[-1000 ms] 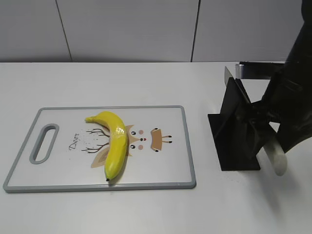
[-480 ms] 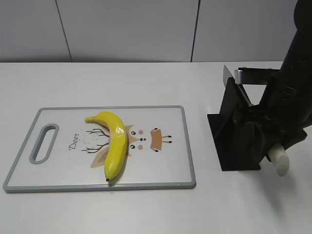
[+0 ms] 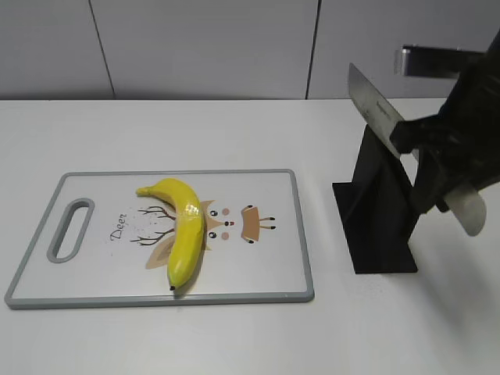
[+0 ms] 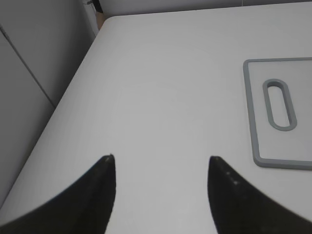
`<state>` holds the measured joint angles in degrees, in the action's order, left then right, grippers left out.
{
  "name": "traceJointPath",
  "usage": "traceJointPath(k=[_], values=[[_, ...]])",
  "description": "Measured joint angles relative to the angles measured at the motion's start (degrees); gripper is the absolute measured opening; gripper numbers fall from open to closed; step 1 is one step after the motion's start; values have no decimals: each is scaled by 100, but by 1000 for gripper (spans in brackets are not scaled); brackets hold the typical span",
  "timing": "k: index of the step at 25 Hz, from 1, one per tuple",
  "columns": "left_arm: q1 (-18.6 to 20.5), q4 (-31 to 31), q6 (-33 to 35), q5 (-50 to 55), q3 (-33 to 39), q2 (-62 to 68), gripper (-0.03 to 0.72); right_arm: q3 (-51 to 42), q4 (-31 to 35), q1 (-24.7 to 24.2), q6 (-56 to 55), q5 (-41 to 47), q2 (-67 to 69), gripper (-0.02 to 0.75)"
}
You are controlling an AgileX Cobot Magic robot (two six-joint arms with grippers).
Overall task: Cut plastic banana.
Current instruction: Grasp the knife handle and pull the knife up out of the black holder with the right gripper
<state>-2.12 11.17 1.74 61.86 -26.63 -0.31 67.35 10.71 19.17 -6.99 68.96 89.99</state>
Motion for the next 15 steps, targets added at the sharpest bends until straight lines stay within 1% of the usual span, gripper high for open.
traceJointPath(k=[7, 12, 15], values=[[0, 0, 0, 0, 0, 0, 536, 722, 44, 5, 86, 26, -460, 163], [0, 125, 0, -11, 0, 0, 507, 1294, 320, 5, 863, 5, -501, 163], [0, 157, 0, -17, 0, 0, 489, 1439, 423, 5, 1458, -192, -508, 163]])
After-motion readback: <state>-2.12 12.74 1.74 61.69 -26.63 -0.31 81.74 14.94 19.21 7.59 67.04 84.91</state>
